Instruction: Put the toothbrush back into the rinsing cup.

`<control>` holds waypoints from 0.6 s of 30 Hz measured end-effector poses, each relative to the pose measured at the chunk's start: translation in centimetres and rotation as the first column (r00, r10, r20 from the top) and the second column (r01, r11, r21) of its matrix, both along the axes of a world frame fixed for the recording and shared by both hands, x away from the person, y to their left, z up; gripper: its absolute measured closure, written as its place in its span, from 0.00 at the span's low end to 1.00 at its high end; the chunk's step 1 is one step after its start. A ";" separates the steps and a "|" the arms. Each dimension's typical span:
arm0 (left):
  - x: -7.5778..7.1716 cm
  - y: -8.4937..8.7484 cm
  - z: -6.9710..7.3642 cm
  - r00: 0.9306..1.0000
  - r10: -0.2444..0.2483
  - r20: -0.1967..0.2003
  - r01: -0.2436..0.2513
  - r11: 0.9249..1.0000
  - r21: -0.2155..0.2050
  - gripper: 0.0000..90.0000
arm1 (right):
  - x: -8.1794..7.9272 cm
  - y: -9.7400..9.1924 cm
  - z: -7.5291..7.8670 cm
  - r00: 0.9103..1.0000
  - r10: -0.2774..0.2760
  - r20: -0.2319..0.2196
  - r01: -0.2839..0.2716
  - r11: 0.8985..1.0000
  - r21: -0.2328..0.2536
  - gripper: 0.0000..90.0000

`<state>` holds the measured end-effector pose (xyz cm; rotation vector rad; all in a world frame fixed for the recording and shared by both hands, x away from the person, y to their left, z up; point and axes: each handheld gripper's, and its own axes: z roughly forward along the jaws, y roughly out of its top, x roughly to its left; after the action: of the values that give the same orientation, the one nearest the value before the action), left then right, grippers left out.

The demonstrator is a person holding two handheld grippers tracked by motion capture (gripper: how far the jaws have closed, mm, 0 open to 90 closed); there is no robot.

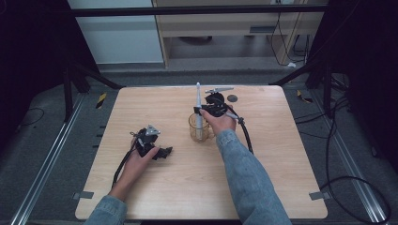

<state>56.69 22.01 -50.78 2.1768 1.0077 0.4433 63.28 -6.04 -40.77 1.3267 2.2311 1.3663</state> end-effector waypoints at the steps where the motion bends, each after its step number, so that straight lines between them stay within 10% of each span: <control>1: 0.0 0.0 0.0 1.000 0.000 0.000 0.000 1.000 0.000 0.00 | 0.1 0.0 0.0 1.000 -0.002 -0.004 0.002 1.000 0.005 0.75; 18: 0.0 0.0 0.0 1.000 0.000 0.000 0.000 1.000 0.000 0.00 | 0.2 -0.1 -0.1 1.000 -0.002 -0.011 0.002 1.000 0.003 0.75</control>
<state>56.69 22.01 -50.78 2.1771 1.0076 0.4432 63.43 -6.12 -40.83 1.3402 2.2351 1.3657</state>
